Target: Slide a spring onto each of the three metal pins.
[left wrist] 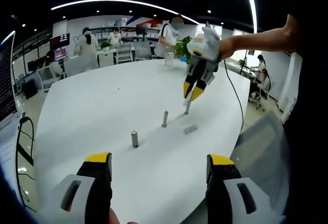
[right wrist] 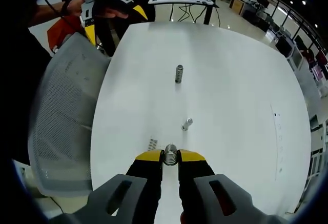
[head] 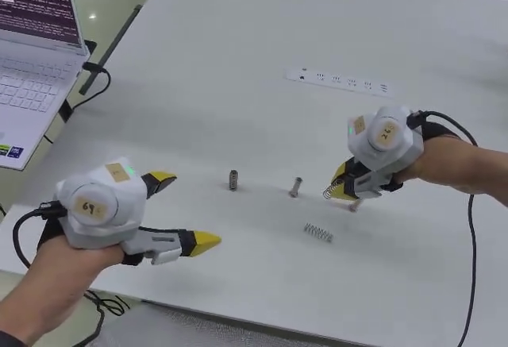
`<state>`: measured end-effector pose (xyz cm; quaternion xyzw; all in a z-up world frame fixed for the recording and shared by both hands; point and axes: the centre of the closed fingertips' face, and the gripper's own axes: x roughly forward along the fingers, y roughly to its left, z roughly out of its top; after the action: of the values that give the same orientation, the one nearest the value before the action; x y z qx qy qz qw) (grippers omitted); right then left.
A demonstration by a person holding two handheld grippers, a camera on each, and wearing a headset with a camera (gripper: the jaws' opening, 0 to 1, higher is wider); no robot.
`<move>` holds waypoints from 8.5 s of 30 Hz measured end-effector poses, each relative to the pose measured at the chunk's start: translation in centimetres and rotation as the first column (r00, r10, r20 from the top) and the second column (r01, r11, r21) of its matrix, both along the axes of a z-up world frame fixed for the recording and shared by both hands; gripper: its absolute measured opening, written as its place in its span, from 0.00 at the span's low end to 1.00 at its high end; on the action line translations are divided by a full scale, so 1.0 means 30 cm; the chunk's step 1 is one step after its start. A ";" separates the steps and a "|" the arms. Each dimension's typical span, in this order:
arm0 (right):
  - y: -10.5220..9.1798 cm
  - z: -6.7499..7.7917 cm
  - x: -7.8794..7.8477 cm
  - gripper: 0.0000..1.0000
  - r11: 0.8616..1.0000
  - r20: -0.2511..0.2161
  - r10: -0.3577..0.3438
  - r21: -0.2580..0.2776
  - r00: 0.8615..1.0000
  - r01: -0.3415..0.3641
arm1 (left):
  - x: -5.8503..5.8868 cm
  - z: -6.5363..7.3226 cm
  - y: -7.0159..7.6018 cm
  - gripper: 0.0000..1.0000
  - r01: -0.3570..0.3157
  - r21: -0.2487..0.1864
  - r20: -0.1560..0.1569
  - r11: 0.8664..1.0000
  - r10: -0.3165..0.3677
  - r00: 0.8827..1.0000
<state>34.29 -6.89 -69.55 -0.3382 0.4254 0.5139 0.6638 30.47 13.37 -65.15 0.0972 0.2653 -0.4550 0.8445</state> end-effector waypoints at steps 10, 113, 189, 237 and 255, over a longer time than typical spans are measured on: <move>0.032 -0.008 0.045 0.09 1.000 -0.004 0.008 -0.005 1.000 -0.008 | 0.003 0.001 0.030 0.73 -0.018 -0.004 0.000 1.000 0.018 1.000; 0.125 -0.242 0.125 0.13 0.980 -0.089 0.141 -0.132 0.986 -0.152 | 0.005 -0.013 0.113 0.72 -0.081 -0.002 -0.035 0.997 0.080 0.996; -0.160 0.095 -0.024 0.55 0.747 0.070 -0.599 0.407 0.797 0.526 | 0.049 0.054 0.034 0.71 -0.041 -0.009 -0.002 0.999 0.041 0.999; -0.234 0.098 -0.314 0.81 0.541 -0.057 -0.745 0.532 0.664 0.652 | 0.027 0.078 -0.009 0.72 -0.036 -0.013 0.000 0.999 0.036 0.999; -0.243 0.089 -0.347 0.83 0.553 -0.064 -0.739 0.510 0.670 0.659 | 0.004 0.065 -0.143 0.73 0.066 -0.008 -0.011 0.998 -0.066 0.998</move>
<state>23.88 -14.18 -66.90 0.0012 0.3246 0.2683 0.9070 30.58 9.09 -63.21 0.0999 0.2650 -0.4842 0.8279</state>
